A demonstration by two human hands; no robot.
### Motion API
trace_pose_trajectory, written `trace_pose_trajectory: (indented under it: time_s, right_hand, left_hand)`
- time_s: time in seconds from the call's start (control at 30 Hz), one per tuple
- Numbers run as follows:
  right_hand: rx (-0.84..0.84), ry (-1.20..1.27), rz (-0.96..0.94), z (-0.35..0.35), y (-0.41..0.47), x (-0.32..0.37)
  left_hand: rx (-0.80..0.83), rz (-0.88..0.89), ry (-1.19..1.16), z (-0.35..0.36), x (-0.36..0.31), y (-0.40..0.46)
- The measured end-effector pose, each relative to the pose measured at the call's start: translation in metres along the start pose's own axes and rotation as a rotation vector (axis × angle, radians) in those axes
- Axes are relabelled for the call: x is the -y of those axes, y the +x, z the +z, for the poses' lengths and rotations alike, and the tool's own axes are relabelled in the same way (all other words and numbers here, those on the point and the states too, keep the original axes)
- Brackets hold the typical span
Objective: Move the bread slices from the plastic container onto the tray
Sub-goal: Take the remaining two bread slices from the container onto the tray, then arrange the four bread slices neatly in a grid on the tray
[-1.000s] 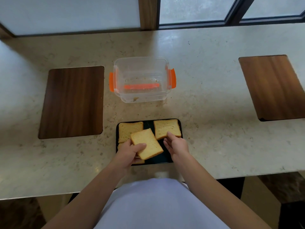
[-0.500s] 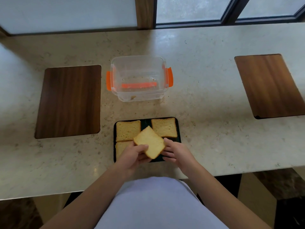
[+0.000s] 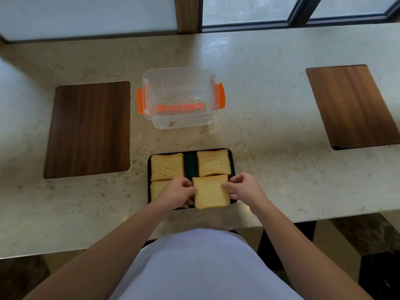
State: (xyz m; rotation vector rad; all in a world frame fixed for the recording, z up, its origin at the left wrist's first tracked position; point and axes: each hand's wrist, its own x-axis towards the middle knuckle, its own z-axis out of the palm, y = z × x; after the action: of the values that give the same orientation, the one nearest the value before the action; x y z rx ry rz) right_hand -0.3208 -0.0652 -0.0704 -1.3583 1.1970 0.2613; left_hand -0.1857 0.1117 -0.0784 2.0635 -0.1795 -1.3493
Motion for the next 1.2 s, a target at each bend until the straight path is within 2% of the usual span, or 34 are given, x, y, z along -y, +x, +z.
trace_pose_trajectory:
  time_s: [0.17,0.37,0.67,0.9,1.0,1.13,1.2]
  right_hand:
    - [-0.090,-0.199,-0.006,0.000,0.006,-0.008]
    - [-0.087,-0.274,-0.001,0.000,0.006,-0.003]
    - [-0.124,-0.335,-0.080,0.003,0.003,-0.012]
    - [-0.133,-0.580,-0.228,0.007,-0.008,-0.019]
    - [-0.181,-0.761,-0.275,0.009,-0.009,-0.016]
    - [-0.242,-0.894,-0.392,0.013,-0.010,-0.010]
    - [-0.241,-0.946,-0.400,0.013,-0.007,-0.008]
  left_hand:
    - [0.033,-0.092,-0.026,0.008,-0.003,0.003]
    - [0.021,-0.156,-0.139,0.019,-0.012,0.009]
    - [-0.068,-0.118,-0.101,0.029,-0.008,0.002]
    - [-0.050,-0.046,0.017,0.034,-0.004,-0.001]
    - [-0.104,0.055,0.193,0.035,-0.007,-0.004]
    - [-0.237,0.374,0.537,0.037,-0.013,-0.012]
    - [-0.269,0.480,0.669,0.039,-0.016,-0.013]
